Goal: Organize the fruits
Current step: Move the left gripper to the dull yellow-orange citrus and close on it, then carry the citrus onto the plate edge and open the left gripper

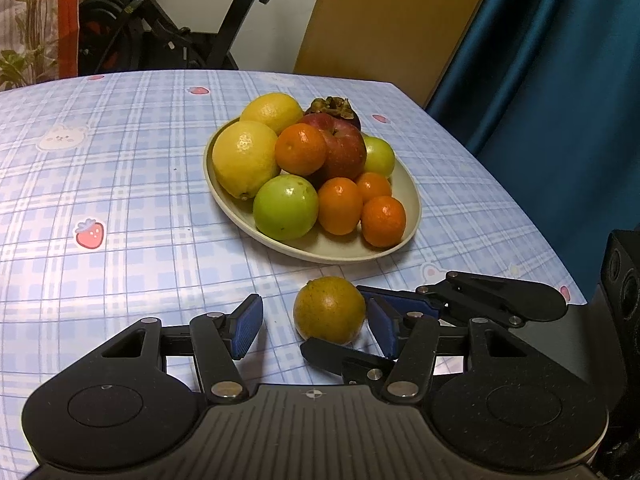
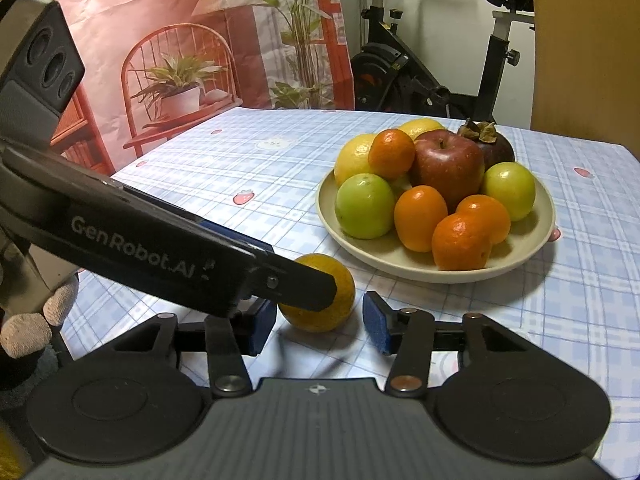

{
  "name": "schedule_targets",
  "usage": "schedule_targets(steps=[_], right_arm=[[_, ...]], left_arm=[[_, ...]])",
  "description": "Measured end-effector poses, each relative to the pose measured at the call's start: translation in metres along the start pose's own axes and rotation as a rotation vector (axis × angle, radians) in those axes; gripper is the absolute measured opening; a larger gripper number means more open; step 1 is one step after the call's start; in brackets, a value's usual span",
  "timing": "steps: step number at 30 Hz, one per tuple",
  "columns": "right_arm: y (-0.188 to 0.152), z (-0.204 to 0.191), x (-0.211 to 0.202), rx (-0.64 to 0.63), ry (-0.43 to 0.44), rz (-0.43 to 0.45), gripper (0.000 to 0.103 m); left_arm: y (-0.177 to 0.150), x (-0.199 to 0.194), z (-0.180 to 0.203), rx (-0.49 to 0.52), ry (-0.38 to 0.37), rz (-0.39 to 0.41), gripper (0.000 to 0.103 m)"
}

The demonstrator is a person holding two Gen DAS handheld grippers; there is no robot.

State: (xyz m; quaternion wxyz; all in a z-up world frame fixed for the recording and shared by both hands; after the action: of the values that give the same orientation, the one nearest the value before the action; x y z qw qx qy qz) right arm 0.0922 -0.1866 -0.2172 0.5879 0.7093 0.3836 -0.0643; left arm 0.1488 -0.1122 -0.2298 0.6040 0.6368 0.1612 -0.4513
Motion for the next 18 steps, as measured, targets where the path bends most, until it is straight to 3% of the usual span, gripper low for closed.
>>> schedule_targets(steps=[3, 6, 13, 18], right_arm=[[0.0, 0.001, 0.0, 0.007, 0.001, 0.004, 0.05], [0.0, 0.003, 0.001, 0.016, 0.004, 0.009, 0.05], [0.0, 0.001, -0.001, 0.014, 0.007, 0.018, 0.046], [0.011, 0.003, -0.016, 0.006, -0.015, 0.099, 0.046]], left_arm=[[0.0, 0.004, 0.001, -0.002, -0.007, -0.007, 0.059], [0.0, 0.005, 0.005, 0.005, -0.038, -0.005, 0.044], [0.003, -0.001, 0.011, 0.029, -0.041, 0.032, 0.043], [0.019, -0.013, 0.022, 0.09, -0.043, 0.102, 0.043]])
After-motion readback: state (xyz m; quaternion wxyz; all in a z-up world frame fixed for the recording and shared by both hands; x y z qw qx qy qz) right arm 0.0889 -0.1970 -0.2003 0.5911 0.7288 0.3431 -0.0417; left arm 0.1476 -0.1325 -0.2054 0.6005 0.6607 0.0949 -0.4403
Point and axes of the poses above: each gripper's, at about its wrist camera, not at the fingertips, and x roughly the way its jaws point, z to its right, y to its top, the point moved 8 cm from there along x, roughly the way its jaws point, and after that the axes turned 10 degrees about y, right-handed, at the moved point
